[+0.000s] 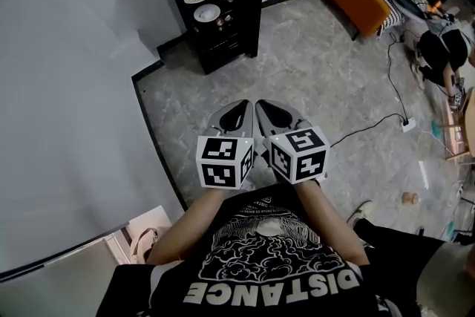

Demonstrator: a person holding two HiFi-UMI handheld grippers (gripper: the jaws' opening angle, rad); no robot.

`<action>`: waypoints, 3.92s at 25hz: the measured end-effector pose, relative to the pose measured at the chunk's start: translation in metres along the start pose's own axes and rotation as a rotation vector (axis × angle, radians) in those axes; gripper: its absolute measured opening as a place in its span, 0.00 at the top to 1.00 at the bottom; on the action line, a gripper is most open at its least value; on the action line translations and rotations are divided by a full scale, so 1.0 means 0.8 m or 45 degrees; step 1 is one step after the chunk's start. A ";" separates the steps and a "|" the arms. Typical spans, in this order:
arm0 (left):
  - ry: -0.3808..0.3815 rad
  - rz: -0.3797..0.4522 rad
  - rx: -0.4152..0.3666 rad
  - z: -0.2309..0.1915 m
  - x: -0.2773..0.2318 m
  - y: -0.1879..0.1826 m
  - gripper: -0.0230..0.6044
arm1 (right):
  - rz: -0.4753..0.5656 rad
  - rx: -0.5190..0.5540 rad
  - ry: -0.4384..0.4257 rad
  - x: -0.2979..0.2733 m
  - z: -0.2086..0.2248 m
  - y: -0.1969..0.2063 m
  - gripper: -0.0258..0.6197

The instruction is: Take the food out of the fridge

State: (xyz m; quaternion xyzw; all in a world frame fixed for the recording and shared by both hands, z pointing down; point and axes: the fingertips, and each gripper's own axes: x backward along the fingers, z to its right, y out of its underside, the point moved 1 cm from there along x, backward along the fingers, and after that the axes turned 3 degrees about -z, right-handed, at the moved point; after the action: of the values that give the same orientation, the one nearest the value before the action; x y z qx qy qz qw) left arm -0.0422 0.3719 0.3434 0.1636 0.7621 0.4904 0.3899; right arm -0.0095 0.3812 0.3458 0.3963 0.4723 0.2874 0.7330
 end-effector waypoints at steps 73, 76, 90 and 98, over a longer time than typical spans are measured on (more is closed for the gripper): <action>-0.196 -0.071 0.116 -0.354 -0.405 -0.190 0.96 | -0.023 -0.500 -0.263 -0.503 0.253 -0.207 0.96; -0.158 -0.069 0.102 -0.376 -0.429 -0.199 0.96 | 0.026 -0.562 -0.211 -0.533 0.274 -0.215 0.96; -0.058 -0.114 0.058 -0.427 -0.526 -0.206 0.96 | 0.215 -1.019 -0.148 -0.652 0.385 -0.202 0.95; -0.040 -0.136 0.027 -0.434 -0.563 -0.200 0.96 | 0.229 -1.164 -0.183 -0.705 0.410 -0.187 0.84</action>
State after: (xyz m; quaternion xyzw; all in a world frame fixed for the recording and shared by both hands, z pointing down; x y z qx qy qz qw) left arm 0.0062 -0.2027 0.4735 0.1346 0.7685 0.4582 0.4258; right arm 0.0804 -0.2471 0.5590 0.0909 0.2092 0.5002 0.8353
